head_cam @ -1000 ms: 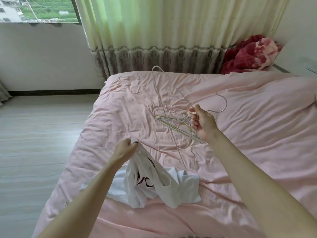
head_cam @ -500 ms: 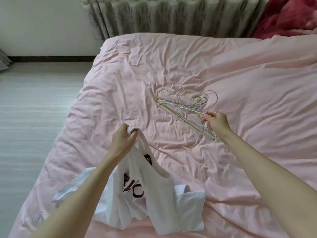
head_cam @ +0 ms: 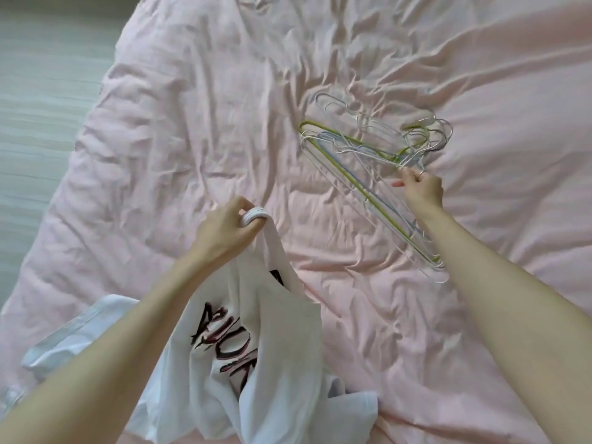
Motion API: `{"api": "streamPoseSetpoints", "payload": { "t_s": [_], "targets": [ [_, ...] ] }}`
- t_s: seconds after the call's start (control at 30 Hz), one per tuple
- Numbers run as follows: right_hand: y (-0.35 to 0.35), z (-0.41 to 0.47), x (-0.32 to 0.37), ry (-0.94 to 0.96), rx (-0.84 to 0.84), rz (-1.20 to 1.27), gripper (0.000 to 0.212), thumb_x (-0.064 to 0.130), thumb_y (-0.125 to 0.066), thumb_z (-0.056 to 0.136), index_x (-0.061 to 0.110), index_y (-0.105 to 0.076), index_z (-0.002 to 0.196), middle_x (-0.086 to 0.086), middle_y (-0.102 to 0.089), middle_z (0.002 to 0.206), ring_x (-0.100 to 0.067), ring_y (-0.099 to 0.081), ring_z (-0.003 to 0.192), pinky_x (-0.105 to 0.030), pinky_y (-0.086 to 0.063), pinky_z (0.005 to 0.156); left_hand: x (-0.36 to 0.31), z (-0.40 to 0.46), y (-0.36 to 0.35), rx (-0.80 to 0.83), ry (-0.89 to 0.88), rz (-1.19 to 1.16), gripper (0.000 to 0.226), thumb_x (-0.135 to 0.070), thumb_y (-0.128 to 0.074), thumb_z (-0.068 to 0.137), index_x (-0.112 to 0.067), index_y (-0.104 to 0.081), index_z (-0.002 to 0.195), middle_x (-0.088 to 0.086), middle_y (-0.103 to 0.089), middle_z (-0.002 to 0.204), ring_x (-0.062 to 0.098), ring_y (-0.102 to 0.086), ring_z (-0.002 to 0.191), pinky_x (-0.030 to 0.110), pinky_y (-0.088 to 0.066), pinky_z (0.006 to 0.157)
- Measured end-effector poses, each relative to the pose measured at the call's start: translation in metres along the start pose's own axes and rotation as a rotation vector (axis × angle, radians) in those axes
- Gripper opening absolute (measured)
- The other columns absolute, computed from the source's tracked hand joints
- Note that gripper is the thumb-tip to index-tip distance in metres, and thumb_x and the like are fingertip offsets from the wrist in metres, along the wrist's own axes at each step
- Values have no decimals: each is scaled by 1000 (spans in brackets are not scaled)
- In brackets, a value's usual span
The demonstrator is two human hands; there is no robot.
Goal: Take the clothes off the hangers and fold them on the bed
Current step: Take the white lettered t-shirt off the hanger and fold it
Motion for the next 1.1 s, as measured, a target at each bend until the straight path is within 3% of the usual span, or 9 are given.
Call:
{"api": "streamPoseSetpoints", "payload": {
  "t_s": [0.13,0.23,0.33,0.53,0.63,0.67,0.8,0.97,1.1],
  "targets": [
    [-5,7,-7,-31,8,-196,38,21,-43,97,-1,-53,127,-22,-55,131,-35,-49,122,-32,-36,94,4,9,-8,43,11,2,33,-42,-43,71,-24,-65,89,-6,-61,72,19,-56,75,30,-40,62],
    [-11,2,-10,5,16,-281,51,11,-45,92,0,-37,141,-22,-44,141,-34,-41,131,-33,-30,105,0,10,-8,54,-10,34,36,-30,-39,68,-17,-65,89,-3,-61,72,23,-57,78,34,-43,66],
    [-29,-22,-10,17,55,-272,49,12,-51,89,2,-44,137,-21,-49,136,-32,-44,128,-32,-31,105,-4,9,-3,46,-15,77,24,-17,-46,81,-12,-64,94,4,-60,80,25,-54,84,36,-43,70],
    [-110,-173,6,-54,684,28,57,36,-63,88,11,-44,136,-5,-55,118,-11,-53,105,-11,-43,75,0,-19,7,196,-11,130,40,5,-35,83,-15,-59,109,6,-59,98,23,-52,91,29,-38,69],
    [-133,-226,1,25,845,-121,39,52,-64,82,32,-57,115,9,-60,107,-10,-54,105,-24,-46,83,1,-44,21,255,-62,99,45,9,-36,81,-13,-62,110,3,-59,98,22,-54,95,24,-38,69],
    [-132,-238,4,87,831,-207,18,51,-63,83,37,-58,93,11,-60,94,-11,-54,95,-25,-43,75,2,-55,28,261,-78,64,43,9,-38,81,-14,-63,107,1,-59,96,20,-54,92,23,-37,65],
    [-108,-261,6,135,628,-407,34,30,-57,86,22,-42,57,1,-52,71,-20,-48,76,-30,-32,59,13,-95,63,244,-108,-126,29,4,-43,85,-11,-63,99,8,-62,92,18,-52,83,26,-38,67],
    [-64,-291,22,71,538,-148,33,29,-63,82,-4,-65,88,1,-55,74,-11,-50,75,-29,-35,64,27,-142,106,236,-155,-232,12,-15,-55,82,-9,-60,91,2,-55,79,13,-47,72,21,-33,60],
    [-26,-330,54,43,537,95,14,12,-66,86,4,-70,96,2,-67,80,-6,-63,72,-16,-45,64,27,-175,143,200,-222,-293,37,-36,-53,68,-5,-58,87,2,-50,74,12,-44,67,22,-30,57]
  ]
}}
Point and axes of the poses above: each hand's wrist, its own z-axis towards the middle knuckle, its own y-axis out of the back of the hand, x = y × z, the point moved 8 cm from there along z, towards the middle knuckle
